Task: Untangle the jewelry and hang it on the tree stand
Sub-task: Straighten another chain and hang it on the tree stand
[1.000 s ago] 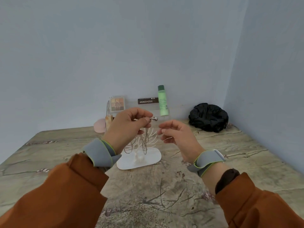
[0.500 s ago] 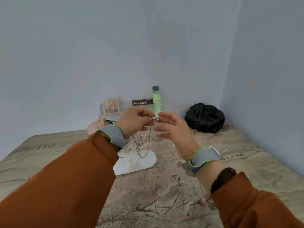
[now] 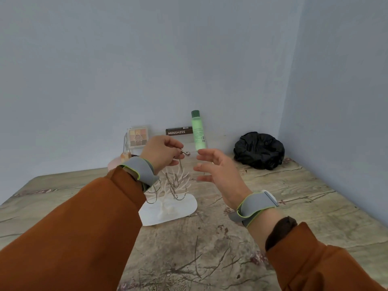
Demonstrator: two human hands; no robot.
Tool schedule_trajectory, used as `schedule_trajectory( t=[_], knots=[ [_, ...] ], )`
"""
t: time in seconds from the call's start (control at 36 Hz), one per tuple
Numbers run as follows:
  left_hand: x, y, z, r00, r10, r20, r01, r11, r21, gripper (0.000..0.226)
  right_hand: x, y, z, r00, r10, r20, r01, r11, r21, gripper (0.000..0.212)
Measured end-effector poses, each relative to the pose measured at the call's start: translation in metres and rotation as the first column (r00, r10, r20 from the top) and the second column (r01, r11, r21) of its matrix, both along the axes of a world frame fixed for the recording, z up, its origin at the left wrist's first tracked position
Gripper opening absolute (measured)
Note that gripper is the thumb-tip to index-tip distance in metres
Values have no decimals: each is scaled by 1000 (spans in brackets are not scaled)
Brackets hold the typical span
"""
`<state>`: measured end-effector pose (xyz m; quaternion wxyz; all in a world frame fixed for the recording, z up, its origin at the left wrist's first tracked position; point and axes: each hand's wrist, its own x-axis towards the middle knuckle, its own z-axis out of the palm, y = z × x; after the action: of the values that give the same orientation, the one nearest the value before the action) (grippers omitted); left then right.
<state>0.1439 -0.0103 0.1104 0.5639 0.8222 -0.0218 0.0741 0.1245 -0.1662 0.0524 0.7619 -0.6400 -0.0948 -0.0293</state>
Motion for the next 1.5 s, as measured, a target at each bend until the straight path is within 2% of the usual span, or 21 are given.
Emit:
schedule_trajectory(
  t=[0.36,0.56,0.67,0.81,0.92,1.03,1.17,1.31,1.42,1.5],
  knots=[
    [-27,14,5,994,28,106,-19,996,-82,13,-12,-2,3,1000,-1,16,1,999,-52,27],
    [-56,8,-16,986,-6,167,13,999,-42,13,-15,1,1,1000,7,9,-6,998,-63,21],
    [-62,6,-37,991,8,134,-1,999,-51,15,-18,4,-3,999,6,-40,-11,991,-133,19],
    [-64,4,-51,996,24,88,-17,997,-73,17,-22,11,-8,993,74,-89,-94,965,-246,22],
    [-64,1,-55,997,17,74,-15,999,-37,17,-22,17,-13,988,119,-97,-138,964,-228,23],
    [-62,3,-57,998,14,54,-13,1000,-12,16,-18,19,-19,990,95,-100,-115,967,-227,10],
    [-61,13,-56,1000,6,28,-8,997,82,17,-14,15,-22,993,46,-108,-71,968,-241,8],
    [-60,26,-47,999,-4,52,-6,982,191,34,-9,7,-21,992,-18,-121,-15,963,-269,7],
    [-57,33,-35,994,-13,109,-24,943,332,34,-6,4,-18,990,-69,-126,26,948,-316,11],
    [-53,36,-28,981,17,193,-106,881,461,26,-2,4,-17,987,-97,-131,47,939,-342,17]
  ],
)
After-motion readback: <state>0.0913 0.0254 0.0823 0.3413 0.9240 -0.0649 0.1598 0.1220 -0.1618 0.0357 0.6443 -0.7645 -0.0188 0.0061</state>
